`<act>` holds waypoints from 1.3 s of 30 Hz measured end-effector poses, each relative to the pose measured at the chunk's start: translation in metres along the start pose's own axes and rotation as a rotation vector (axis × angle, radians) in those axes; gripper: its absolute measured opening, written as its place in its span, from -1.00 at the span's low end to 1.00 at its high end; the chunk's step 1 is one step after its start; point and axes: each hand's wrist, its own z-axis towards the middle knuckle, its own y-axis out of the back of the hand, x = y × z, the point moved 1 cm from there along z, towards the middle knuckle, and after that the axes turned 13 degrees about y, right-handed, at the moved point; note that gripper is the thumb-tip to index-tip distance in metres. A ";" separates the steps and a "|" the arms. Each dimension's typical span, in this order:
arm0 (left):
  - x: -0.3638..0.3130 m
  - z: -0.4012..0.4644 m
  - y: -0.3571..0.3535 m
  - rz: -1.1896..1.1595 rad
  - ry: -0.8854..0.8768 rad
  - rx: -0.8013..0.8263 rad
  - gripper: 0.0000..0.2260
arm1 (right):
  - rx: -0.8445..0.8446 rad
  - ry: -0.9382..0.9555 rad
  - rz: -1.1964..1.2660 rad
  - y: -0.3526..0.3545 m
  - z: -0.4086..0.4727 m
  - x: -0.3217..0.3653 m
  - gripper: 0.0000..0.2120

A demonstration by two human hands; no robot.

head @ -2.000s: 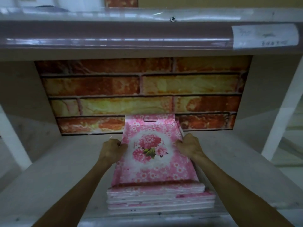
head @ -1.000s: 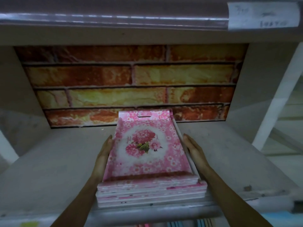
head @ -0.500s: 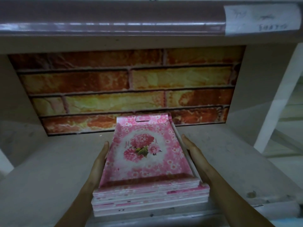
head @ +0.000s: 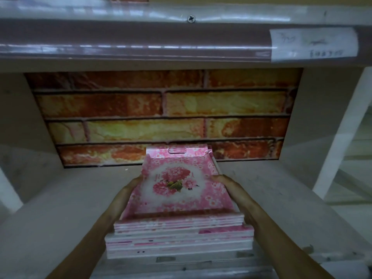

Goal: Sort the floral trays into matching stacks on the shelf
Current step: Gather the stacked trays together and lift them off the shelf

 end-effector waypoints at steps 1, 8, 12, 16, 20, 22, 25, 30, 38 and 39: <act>0.001 -0.004 0.000 0.015 -0.024 0.015 -0.57 | -0.003 0.021 -0.004 0.001 0.003 -0.006 -0.69; 0.005 -0.035 0.014 0.093 -0.192 -0.305 -0.76 | -0.058 0.137 0.057 -0.014 0.001 -0.021 -0.65; 0.013 -0.072 0.038 -0.055 -0.277 -0.256 -0.74 | -0.018 0.205 0.102 -0.032 -0.002 -0.019 -0.58; 0.031 -0.131 0.024 -0.089 -0.375 -0.360 -0.70 | 0.054 0.238 0.132 -0.057 -0.007 -0.018 -0.56; 0.041 -0.182 0.046 -0.103 -0.440 -0.428 -0.65 | 0.121 0.264 0.152 -0.098 -0.023 -0.019 -0.53; 0.047 -0.208 0.063 -0.133 -0.444 -0.456 -0.65 | 0.166 0.279 0.166 -0.122 -0.034 -0.018 -0.53; 0.059 -0.251 0.095 -0.157 -0.471 -0.520 -0.66 | 0.249 0.291 0.185 -0.167 -0.054 -0.014 -0.53; 0.074 -0.332 0.152 -0.210 -0.506 -0.670 -0.69 | 0.378 0.313 0.208 -0.256 -0.094 -0.009 -0.55; 0.092 -0.470 0.246 -0.150 -0.558 -0.916 -0.74 | 0.506 0.303 0.212 -0.406 -0.163 -0.011 -0.63; 0.093 -0.483 0.254 -0.148 -0.569 -0.944 -0.76 | 0.525 0.289 0.223 -0.422 -0.171 -0.010 -0.63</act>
